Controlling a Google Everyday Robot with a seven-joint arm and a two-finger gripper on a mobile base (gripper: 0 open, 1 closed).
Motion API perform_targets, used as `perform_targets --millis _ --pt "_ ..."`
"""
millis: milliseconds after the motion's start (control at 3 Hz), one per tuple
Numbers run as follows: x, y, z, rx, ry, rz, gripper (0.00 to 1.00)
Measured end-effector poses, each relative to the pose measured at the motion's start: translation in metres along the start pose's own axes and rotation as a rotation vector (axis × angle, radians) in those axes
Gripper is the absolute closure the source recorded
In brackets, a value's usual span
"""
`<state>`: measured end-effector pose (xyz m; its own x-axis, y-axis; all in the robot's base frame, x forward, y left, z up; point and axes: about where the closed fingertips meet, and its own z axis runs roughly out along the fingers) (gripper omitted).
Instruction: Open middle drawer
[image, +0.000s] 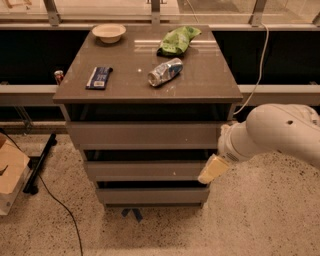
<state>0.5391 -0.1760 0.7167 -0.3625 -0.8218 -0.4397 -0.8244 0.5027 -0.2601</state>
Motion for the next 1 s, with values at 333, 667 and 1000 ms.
perform_targets --millis 333,667,1000 --pt "0.019 -0.002 0.045 -0.011 -0.057 0.087 0.0" --pt "0.024 0.0 0.056 -0.01 -0.043 0.098 0.0" --pt "0.033 0.002 0.083 -0.011 -0.046 0.143 0.0"
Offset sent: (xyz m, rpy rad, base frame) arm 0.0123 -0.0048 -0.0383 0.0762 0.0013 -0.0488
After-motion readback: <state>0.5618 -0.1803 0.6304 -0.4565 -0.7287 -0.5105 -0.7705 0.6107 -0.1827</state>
